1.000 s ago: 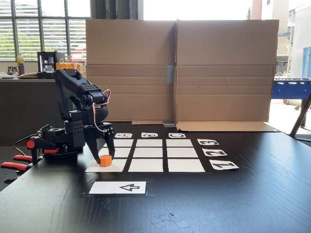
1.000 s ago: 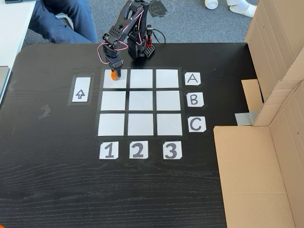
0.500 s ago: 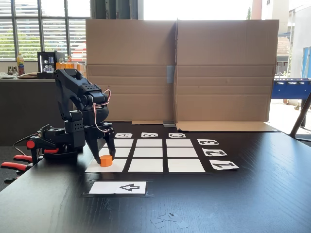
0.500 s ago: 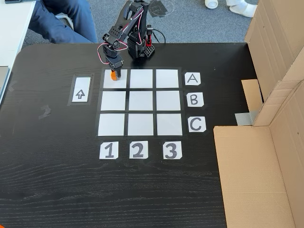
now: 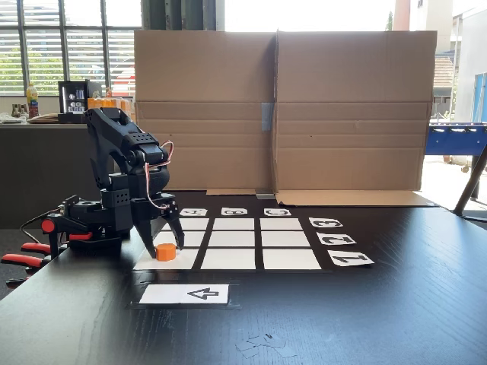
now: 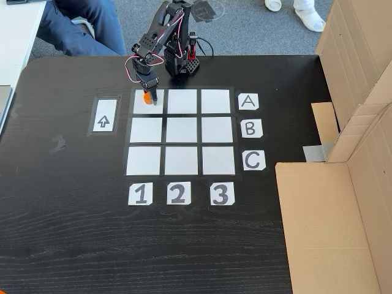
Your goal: Pick up the round, orange token and place it in the grid on square A1.
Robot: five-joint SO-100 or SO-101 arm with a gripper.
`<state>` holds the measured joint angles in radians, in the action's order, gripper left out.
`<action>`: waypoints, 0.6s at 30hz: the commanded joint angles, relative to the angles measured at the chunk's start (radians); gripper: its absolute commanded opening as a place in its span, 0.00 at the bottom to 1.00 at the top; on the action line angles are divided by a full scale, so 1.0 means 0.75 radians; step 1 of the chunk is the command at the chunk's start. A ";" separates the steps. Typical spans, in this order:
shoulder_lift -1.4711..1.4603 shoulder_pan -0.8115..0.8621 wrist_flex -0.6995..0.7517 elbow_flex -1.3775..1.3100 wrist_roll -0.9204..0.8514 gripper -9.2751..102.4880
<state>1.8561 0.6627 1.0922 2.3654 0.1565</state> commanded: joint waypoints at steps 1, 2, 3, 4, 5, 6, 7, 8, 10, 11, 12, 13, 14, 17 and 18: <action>0.006 0.008 -0.006 -0.041 0.008 0.33; 0.008 0.012 -0.006 -0.043 0.010 0.33; 0.012 0.014 -0.006 -0.049 0.010 0.34; 0.016 0.020 -0.006 -0.055 0.010 0.34; 0.022 0.025 0.000 -0.063 0.010 0.34; 0.027 0.031 0.006 -0.074 0.010 0.35; 0.031 0.037 0.010 -0.084 0.010 0.35; 0.037 0.043 0.012 -0.094 0.010 0.35; 0.049 0.055 0.029 -0.125 0.010 0.35; 0.059 0.063 0.041 -0.143 0.010 0.35; 0.067 0.072 0.061 -0.166 0.010 0.35; 0.080 0.080 0.086 -0.196 0.010 0.35; 0.092 0.088 0.115 -0.231 0.010 0.36; 0.149 0.119 0.205 -0.348 0.010 0.36; 0.174 0.133 0.233 -0.391 0.010 0.36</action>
<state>1.9282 0.7378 1.2318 2.1522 0.1565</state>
